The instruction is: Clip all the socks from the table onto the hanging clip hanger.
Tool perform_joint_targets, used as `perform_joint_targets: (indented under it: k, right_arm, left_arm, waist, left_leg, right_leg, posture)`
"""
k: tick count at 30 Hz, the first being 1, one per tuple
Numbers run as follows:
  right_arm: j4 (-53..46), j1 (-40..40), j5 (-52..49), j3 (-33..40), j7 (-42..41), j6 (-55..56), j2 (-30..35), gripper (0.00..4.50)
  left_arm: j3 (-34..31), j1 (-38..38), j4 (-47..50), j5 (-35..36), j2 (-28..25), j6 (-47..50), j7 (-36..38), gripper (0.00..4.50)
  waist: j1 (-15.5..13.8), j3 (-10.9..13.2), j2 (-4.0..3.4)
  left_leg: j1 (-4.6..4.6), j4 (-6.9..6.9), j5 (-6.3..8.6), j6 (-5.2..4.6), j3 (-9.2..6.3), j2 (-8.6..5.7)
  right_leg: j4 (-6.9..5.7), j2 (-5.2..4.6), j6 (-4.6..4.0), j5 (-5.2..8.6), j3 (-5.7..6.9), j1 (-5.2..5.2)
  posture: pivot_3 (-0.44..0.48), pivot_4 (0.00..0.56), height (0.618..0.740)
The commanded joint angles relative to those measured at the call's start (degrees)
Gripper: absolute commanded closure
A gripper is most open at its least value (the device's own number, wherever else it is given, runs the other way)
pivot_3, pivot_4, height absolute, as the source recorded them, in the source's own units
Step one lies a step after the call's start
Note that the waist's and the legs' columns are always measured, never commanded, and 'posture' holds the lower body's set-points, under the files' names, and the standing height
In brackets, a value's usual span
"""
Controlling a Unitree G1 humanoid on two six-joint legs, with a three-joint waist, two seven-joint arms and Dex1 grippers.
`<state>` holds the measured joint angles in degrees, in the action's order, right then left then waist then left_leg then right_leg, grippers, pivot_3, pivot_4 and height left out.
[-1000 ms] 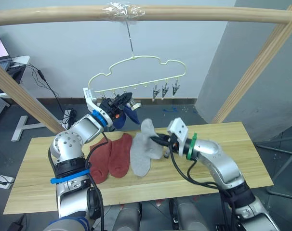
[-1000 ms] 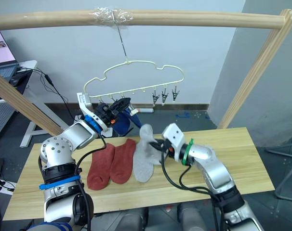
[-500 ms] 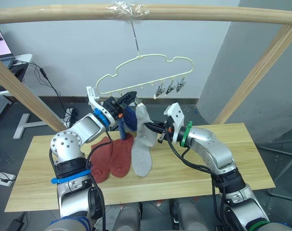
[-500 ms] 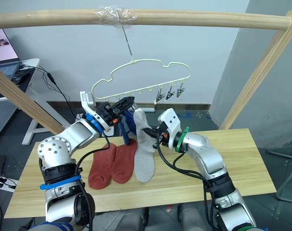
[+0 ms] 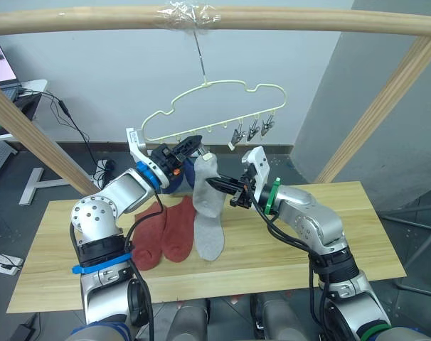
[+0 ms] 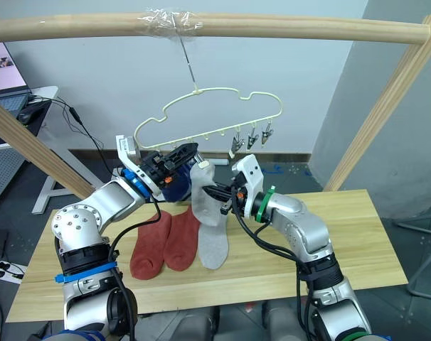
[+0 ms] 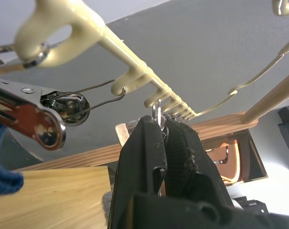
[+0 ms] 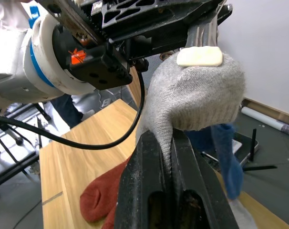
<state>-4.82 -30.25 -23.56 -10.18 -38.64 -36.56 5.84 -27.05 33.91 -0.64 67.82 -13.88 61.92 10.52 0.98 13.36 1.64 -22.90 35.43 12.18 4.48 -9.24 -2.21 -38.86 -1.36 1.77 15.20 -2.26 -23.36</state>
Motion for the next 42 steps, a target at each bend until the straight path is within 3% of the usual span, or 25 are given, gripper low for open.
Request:
perform_joint_targets:
  k: [1,3,11,17,19,22,24,30,33,37,42]
  right_arm:
    - [-2.1,-1.6,-1.4,1.1,0.2,0.6,-0.3,4.49]
    - [-1.9,-1.7,-1.1,0.9,0.3,0.8,0.0,4.49]
    - [-0.2,-0.8,2.8,-2.2,0.3,3.8,1.3,4.5]
    - [2.8,-0.8,5.8,-3.4,1.7,7.0,0.8,4.5]
    - [3.9,-0.9,7.4,-3.8,2.3,8.2,1.0,4.5]
    - [5.0,-0.7,8.6,-3.9,2.6,8.2,1.7,3.76]
    - [5.1,0.2,9.2,-3.9,2.5,8.4,2.5,3.15]
    - [1.6,5.4,10.0,-4.1,2.4,7.8,5.8,1.1]
    - [-1.9,7.8,12.3,-2.6,6.7,8.6,6.8,0.11]
    - [-8.7,10.6,12.3,0.0,11.3,6.9,6.5,0.05]
    - [-14.0,12.9,15.9,0.0,18.7,7.3,3.9,1.22]
  left_arm:
    - [0.6,-0.4,3.0,2.2,-0.7,-0.3,0.9,4.45]
    - [1.5,-0.9,3.8,0.8,-1.1,-1.5,2.1,4.45]
    - [3.4,-2.4,4.3,-0.8,-2.3,-3.2,3.4,1.88]
    - [6.2,-6.1,9.0,-4.4,-9.7,-1.3,4.1,0.14]
    - [9.4,-9.1,13.2,-10.1,-16.2,-2.4,6.3,0.14]
    - [13.8,-13.1,20.4,-21.6,-23.5,-10.2,6.8,0.11]
    - [14.9,-16.0,22.8,-23.2,-26.4,-11.9,10.8,0.11]
    - [13.7,-20.2,22.3,-23.1,-28.3,-17.6,22.3,0.11]
    - [14.0,-22.0,23.6,-24.3,-29.0,-20.0,26.0,0.11]
    - [15.6,-26.2,27.1,-27.7,-29.8,-25.3,30.5,0.11]
    - [16.6,-29.2,29.6,-30.2,-28.6,-30.0,33.2,0.11]
  waist:
    - [0.0,0.0,0.0]
    - [0.0,0.0,0.0]
    - [0.0,0.0,0.0]
    - [0.1,0.0,0.0]
    - [0.3,0.0,0.01]
    - [0.1,0.0,0.01]
    - [-0.6,0.0,0.01]
    - [-2.1,0.0,0.01]
    - [-2.4,0.0,0.01]
    - [-2.4,0.0,0.01]
    - [-2.4,0.0,0.01]
  left_leg:
    - [0.0,-0.01,0.0,0.0,0.0,0.0]
    - [0.0,-0.01,0.0,0.0,0.0,0.0]
    - [0.01,-0.01,0.01,-0.01,0.01,-0.01]
    - [0.01,-0.1,0.0,0.0,0.03,-0.01]
    - [0.02,-0.22,0.0,0.01,0.05,-0.01]
    - [0.03,-0.41,-0.02,0.03,0.05,0.0]
    - [0.02,-0.47,-0.03,0.05,0.05,0.01]
    - [-0.02,-0.54,0.02,-0.03,0.04,0.09]
    - [-0.05,-0.53,0.08,-0.14,0.04,0.1]
    - [-0.05,-0.54,0.08,-0.13,0.05,0.15]
    - [-0.04,-0.56,0.08,-0.13,0.03,0.29]
  right_leg:
    - [0.0,0.0,0.0,0.0,-0.01,-0.01]
    - [0.0,0.0,0.0,0.0,0.0,-0.01]
    - [0.0,0.0,0.03,0.02,0.0,-0.01]
    - [-0.01,0.0,-0.02,-0.01,-0.04,-0.09]
    - [-0.01,0.01,-0.03,-0.01,-0.05,-0.14]
    - [-0.02,0.01,-0.09,0.01,-0.08,-0.23]
    - [0.02,-0.01,-0.13,0.03,-0.09,-0.25]
    - [0.1,-0.14,-0.24,0.1,-0.03,-0.26]
    - [0.14,-0.15,-0.21,0.12,-0.03,-0.26]
    - [0.14,-0.15,-0.1,0.22,-0.05,-0.27]
    - [0.12,-0.14,-0.18,0.3,-0.08,-0.27]
  posture:
    - [0.082,0.19,0.74]
    - [0.082,0.19,0.74]
    - [0.084,0.194,0.74]
    - [0.107,0.19,0.74]
    - [0.129,0.188,0.74]
    - [0.152,0.187,0.74]
    - [0.158,0.188,0.74]
    - [0.177,0.185,0.74]
    - [0.177,0.178,0.74]
    - [0.172,0.178,0.74]
    - [0.142,0.184,0.74]
